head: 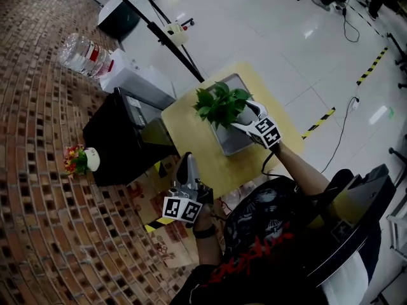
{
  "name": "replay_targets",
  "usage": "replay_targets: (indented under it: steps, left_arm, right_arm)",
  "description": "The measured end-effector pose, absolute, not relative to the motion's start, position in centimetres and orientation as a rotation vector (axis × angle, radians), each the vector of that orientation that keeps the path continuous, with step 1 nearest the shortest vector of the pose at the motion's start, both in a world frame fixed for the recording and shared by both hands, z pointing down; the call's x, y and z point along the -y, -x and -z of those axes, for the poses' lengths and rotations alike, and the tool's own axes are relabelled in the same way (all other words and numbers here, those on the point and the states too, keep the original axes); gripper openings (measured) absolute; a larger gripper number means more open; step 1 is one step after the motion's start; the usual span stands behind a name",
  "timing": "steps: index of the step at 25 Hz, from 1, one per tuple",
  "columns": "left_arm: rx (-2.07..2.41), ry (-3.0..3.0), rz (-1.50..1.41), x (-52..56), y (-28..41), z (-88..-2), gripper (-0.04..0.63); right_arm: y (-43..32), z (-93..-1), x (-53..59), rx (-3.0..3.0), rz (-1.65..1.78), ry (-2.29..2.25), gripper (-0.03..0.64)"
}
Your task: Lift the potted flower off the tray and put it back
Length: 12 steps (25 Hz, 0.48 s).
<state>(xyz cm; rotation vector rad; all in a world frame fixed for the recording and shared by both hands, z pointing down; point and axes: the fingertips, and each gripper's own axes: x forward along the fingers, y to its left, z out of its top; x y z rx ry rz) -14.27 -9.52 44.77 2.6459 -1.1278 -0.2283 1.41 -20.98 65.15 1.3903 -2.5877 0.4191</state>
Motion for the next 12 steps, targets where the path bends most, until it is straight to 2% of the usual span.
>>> replay_targets:
  steps: [3,6,12]
  left_arm:
    - [1.118,-2.658,0.227,9.8,13.8,-44.7,0.000]
    - [1.119,-2.682,0.162,9.6,14.3,-44.6,0.000]
    - [1.110,-2.670,0.200,10.5,13.8,-44.3,0.000]
  right_arm:
    - [-1.8,-63.3,20.5,2.619,-0.392,-1.397,0.381]
    - [-0.3,-61.2,19.0,2.714,-0.436,-1.402,0.255]
    - [1.7,-54.8,16.4,2.830,-0.253,-1.307,0.094]
